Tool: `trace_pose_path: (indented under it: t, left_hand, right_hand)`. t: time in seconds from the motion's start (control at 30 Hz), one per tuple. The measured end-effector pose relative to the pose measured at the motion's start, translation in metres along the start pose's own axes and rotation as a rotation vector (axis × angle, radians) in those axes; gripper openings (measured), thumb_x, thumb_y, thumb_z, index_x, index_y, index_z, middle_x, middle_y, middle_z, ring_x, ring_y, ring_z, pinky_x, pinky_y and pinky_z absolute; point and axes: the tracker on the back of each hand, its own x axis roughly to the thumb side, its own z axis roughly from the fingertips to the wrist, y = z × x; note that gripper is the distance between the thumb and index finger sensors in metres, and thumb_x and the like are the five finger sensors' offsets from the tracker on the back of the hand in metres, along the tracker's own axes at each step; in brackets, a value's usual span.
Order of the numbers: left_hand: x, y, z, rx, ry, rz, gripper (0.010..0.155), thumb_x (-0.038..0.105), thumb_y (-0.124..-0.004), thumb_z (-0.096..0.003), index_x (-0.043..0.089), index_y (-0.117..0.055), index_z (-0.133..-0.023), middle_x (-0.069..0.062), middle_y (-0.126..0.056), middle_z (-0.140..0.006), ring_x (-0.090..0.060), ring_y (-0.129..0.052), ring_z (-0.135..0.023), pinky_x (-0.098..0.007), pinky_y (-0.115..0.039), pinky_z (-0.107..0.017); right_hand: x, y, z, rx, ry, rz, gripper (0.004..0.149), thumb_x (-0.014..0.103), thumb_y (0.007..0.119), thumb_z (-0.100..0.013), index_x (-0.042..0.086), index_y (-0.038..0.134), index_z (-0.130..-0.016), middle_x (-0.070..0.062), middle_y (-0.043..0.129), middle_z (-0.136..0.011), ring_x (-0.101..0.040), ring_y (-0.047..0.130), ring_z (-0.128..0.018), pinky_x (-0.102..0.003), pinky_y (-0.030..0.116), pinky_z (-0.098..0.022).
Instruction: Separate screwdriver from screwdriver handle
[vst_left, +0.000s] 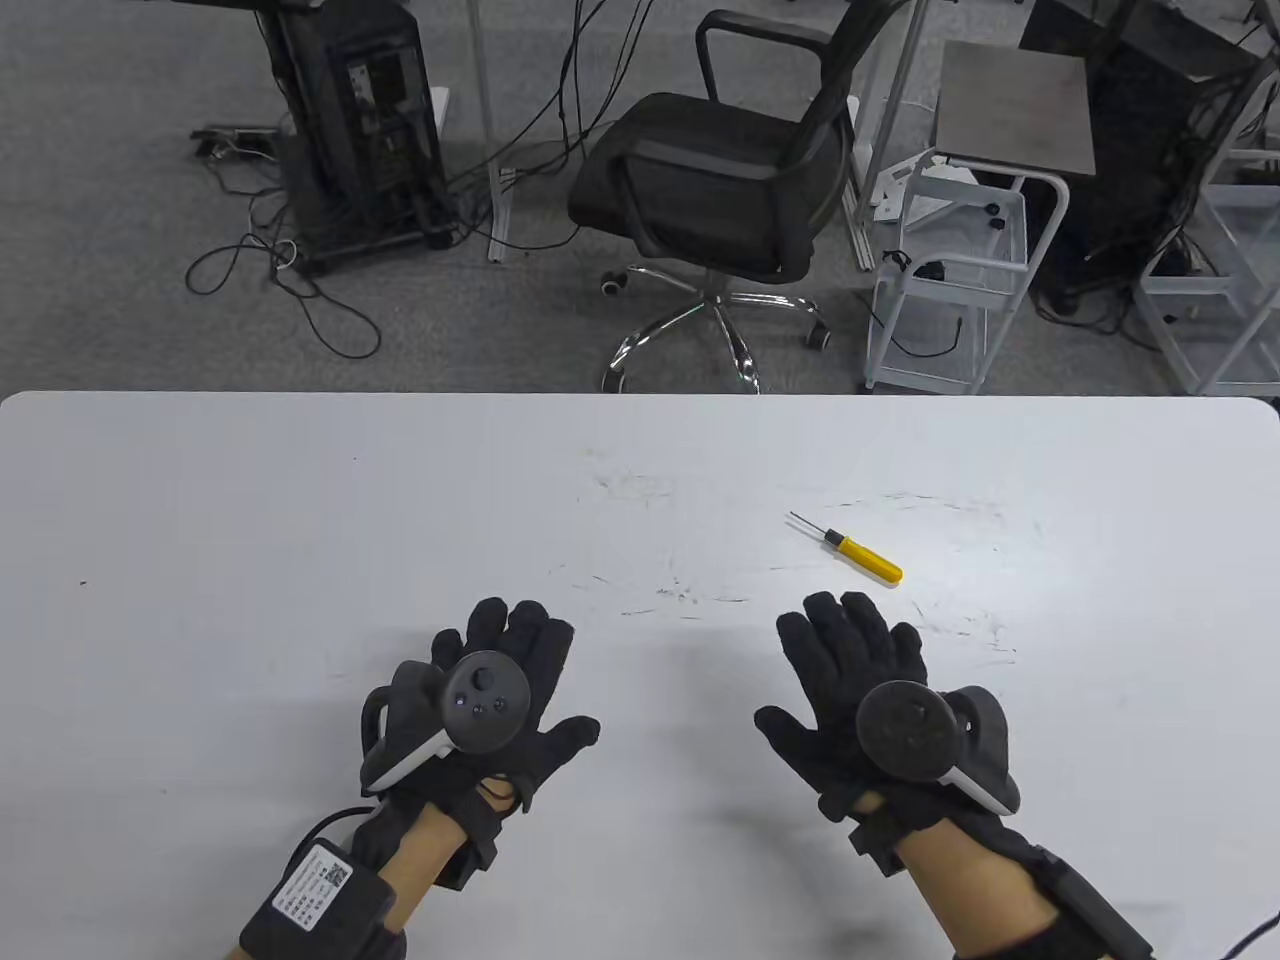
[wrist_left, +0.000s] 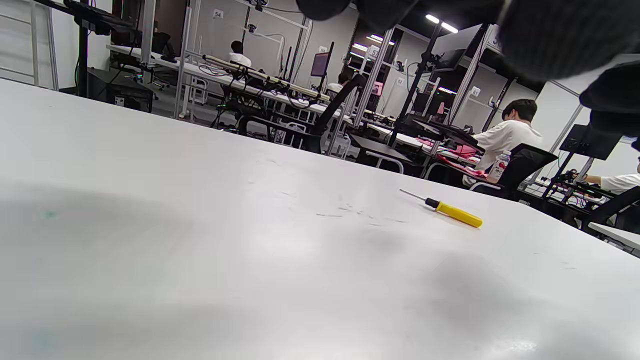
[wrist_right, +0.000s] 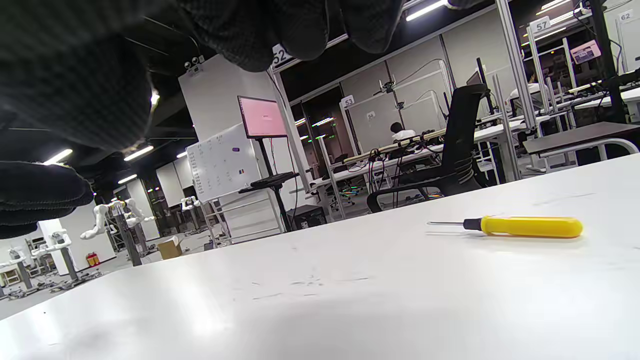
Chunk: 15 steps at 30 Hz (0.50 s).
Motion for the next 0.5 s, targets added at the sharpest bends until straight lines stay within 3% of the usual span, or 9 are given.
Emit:
trace_pose_path:
  t: [0.5]
  left_hand:
    - [-0.0014,0.001,-0.0013,-0.012,0.011,-0.007,0.089,0.072,-0.074,-0.0406,0.035,-0.036,-0.112,0.003,-0.028,-0.119,-0.039,-0.021,-0.116,-0.065,-0.028,-0.08]
  right_hand:
    - [-0.0022,0.0028,-0.001,-0.009,0.011,-0.007,0.082,0.061,0.084,-0.052,0.025,0.044,-0.114,0.001,0.03,-0.12,-0.044,0.031,-0.114,-0.072,0.028,-0.074]
